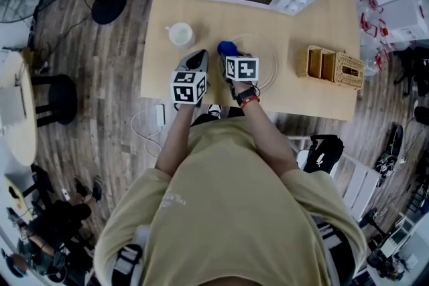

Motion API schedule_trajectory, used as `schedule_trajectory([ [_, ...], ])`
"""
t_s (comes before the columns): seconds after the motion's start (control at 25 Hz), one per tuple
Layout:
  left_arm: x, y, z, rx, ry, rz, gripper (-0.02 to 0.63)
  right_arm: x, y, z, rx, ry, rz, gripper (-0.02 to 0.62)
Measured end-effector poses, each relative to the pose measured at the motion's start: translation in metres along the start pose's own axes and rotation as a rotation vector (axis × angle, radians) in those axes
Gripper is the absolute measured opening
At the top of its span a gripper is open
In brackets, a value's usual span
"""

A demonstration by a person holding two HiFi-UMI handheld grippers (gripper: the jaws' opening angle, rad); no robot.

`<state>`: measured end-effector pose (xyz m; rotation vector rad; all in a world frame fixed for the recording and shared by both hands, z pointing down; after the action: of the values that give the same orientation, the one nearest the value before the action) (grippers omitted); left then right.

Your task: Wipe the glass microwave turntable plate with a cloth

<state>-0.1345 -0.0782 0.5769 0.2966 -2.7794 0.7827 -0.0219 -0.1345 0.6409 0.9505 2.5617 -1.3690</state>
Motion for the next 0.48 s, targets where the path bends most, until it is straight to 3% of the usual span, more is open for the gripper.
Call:
schedule_trajectory([
  [0.48, -0.016, -0.016, 0.001, 0.026, -0.024, -0.037, 0.018, -0.019, 0.010, -0.001, -0.021, 0.001, -0.025, 0.146],
])
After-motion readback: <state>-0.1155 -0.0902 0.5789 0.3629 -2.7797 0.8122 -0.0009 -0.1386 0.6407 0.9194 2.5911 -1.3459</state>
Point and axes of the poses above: the fingertips, and each gripper's own axes: y backward along the fingers, x to its left, z out of its top, the point moved 5 cm from there along y, backward along the fingers, and after that the axes turned 3 degrees about -x, right-handed, at the moved point
